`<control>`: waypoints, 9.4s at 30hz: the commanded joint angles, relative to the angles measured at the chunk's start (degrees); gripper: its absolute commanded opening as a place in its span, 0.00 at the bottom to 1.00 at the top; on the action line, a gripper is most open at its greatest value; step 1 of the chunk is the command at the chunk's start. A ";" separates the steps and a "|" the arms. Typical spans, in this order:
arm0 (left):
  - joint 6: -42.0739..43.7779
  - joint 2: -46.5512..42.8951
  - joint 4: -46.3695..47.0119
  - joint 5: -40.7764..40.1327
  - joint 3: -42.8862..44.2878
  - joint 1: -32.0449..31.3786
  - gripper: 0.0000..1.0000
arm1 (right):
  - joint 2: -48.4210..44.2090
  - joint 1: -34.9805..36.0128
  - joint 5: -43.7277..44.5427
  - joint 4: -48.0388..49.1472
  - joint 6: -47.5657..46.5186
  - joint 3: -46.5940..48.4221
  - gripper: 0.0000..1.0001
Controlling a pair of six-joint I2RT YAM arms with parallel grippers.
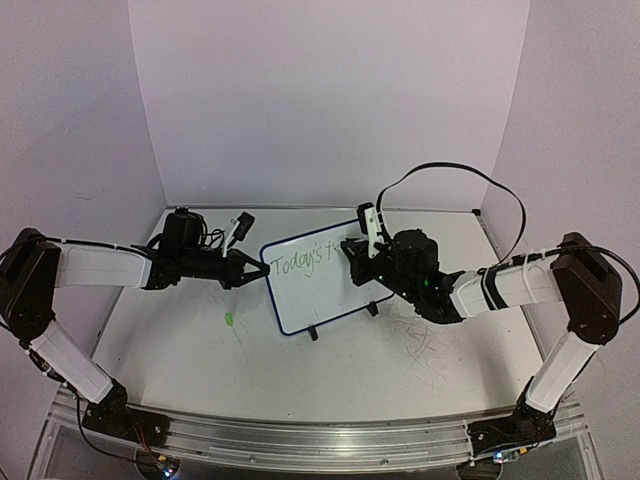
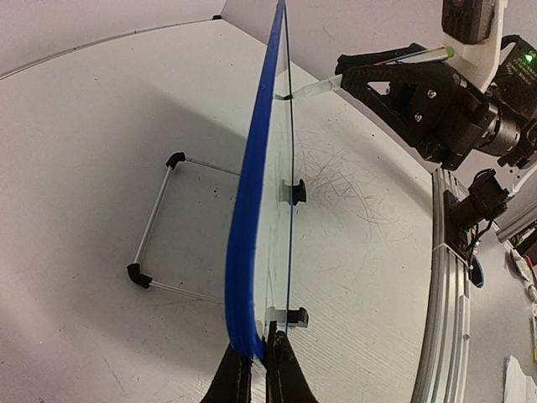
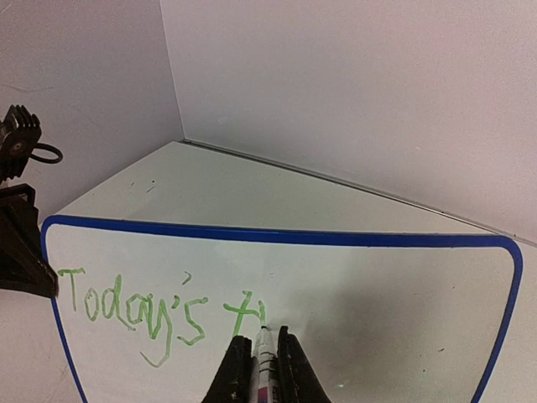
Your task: Write a sentence on the whiteboard
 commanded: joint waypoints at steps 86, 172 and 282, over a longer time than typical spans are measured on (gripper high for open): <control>6.64 -0.49 -3.86 -4.92 2.19 -0.51 0.00 | -10.79 -0.32 -5.73 5.17 -5.39 -5.79 0.00; 7.41 -1.51 -4.23 -5.57 2.07 -1.00 0.00 | -1.35 -2.16 0.17 1.95 0.00 -2.62 0.00; 7.86 -2.11 -4.55 -6.25 1.87 -1.44 0.00 | -3.01 -2.48 2.74 2.79 0.96 -5.29 0.00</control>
